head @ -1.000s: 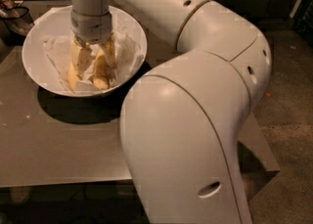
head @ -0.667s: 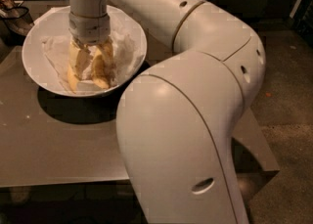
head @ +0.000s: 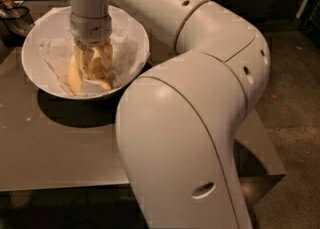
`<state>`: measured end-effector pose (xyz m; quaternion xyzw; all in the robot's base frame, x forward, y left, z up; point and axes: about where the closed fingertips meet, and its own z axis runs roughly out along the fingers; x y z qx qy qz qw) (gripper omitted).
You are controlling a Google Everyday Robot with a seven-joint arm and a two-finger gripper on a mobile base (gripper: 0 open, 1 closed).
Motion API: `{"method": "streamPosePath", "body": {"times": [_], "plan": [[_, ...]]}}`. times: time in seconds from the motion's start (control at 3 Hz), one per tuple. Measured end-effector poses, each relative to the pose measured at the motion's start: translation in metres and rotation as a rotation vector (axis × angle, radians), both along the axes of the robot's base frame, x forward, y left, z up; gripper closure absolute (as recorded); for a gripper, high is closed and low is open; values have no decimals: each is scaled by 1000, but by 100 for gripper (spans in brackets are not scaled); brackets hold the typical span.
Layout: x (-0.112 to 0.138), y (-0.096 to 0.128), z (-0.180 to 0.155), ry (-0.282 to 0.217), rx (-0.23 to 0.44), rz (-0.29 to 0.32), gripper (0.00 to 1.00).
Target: Pick banana from white bowl
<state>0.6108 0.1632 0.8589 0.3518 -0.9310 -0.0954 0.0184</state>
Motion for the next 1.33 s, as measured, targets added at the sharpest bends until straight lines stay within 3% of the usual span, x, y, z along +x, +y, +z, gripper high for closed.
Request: {"method": "streamPosePath", "body": {"times": [0.33,0.67,1.0,1.33], "plan": [[0,0,0,0,0,0,96],[0,0,0,0,0,0,100],[0,0,0,0,0,0,100],[0,0,0,0,0,0,81]]}}
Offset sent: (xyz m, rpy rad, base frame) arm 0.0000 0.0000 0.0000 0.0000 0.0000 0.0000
